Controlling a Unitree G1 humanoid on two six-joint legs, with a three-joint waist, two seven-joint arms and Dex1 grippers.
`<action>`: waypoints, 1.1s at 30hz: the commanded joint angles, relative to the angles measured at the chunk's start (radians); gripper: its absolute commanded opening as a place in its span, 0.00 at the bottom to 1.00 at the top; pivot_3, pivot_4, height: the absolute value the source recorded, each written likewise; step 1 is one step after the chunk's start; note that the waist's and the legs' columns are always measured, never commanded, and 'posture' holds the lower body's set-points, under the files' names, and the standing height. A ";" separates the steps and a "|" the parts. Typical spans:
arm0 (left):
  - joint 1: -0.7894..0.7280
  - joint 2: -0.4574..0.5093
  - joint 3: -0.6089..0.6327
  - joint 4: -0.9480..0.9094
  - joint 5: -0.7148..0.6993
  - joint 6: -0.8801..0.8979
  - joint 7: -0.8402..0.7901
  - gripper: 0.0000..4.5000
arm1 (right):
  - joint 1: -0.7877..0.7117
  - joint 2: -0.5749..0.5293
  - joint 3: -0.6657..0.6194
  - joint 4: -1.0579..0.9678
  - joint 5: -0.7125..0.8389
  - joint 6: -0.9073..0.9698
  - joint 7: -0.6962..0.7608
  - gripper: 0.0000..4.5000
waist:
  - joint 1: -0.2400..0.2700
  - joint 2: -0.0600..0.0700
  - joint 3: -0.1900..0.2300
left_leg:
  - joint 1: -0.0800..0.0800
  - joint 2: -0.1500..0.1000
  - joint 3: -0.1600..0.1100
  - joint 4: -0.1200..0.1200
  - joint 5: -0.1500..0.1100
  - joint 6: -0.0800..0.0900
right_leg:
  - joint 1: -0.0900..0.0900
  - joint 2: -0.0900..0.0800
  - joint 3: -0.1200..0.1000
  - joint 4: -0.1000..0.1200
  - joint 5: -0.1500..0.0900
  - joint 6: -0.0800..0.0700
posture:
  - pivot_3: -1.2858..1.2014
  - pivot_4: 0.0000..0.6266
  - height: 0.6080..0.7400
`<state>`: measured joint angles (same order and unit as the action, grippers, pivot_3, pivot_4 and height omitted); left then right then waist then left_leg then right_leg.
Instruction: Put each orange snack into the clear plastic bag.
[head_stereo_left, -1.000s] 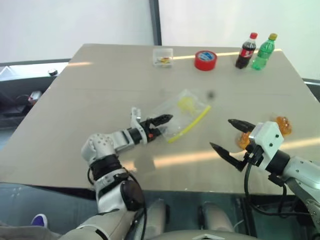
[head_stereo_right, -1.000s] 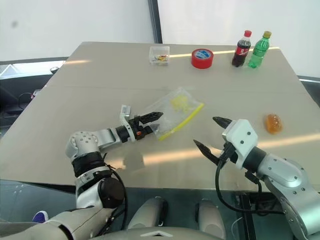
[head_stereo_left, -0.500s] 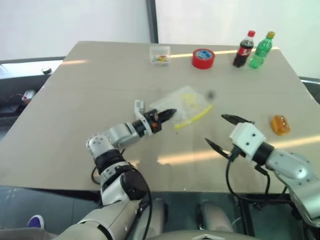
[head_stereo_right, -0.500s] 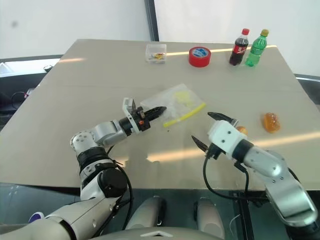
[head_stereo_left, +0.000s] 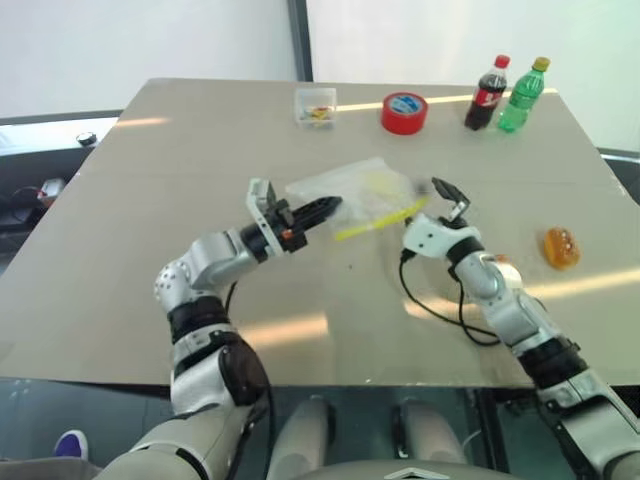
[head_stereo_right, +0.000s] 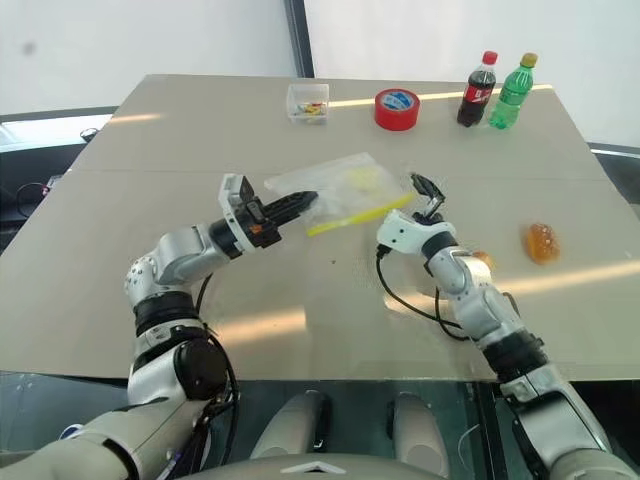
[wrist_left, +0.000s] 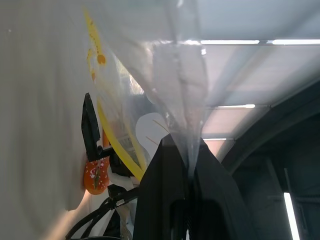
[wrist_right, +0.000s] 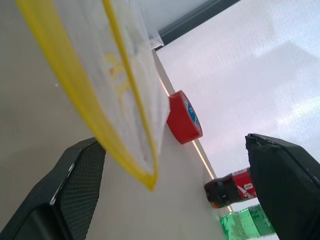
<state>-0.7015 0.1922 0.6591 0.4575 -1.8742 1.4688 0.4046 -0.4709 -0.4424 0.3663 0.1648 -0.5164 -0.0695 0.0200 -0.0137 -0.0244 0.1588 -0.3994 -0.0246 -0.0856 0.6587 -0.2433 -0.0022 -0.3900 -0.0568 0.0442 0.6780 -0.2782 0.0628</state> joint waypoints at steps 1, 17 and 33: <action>0.019 0.012 -0.063 -0.076 -0.098 -0.067 0.018 0.02 | -0.038 0.022 -0.012 0.044 -0.003 -0.080 -0.020 1.00 | 0.000 0.000 0.000 | 0.000 0.000 0.000 0.000 0.000 0.000 | 0.000 0.000 0.000 0.000 0.000 0.000 | 0.52 0.24 1.00; 0.103 0.103 -0.179 -0.255 -0.095 -0.170 -0.015 0.00 | -0.099 0.055 -0.096 0.113 0.073 -0.135 0.048 0.03 | -0.008 0.000 0.000 | 0.000 0.000 0.001 -0.001 0.001 0.000 | 0.000 0.002 0.000 0.000 0.000 0.000 | 0.52 0.24 1.00; 0.192 0.695 -0.811 -0.961 1.200 -0.811 -0.904 0.52 | -0.245 -0.005 -0.150 0.061 0.174 0.141 0.410 0.00 | -0.006 0.007 0.006 | 0.002 -0.001 0.006 -0.015 0.002 -0.003 | -0.003 0.003 0.005 -0.007 0.000 -0.002 | 0.52 0.24 1.00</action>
<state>-0.5104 0.8788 -0.0956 -0.4529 -0.7945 0.7566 -0.4259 -0.6851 -0.4655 0.2270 0.2808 -0.3793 0.0225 0.3875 -0.0196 -0.0174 0.1646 -0.3977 -0.0252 -0.0789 0.6430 -0.2411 -0.0050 -0.3939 -0.0536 0.0496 0.6704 -0.2781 0.0612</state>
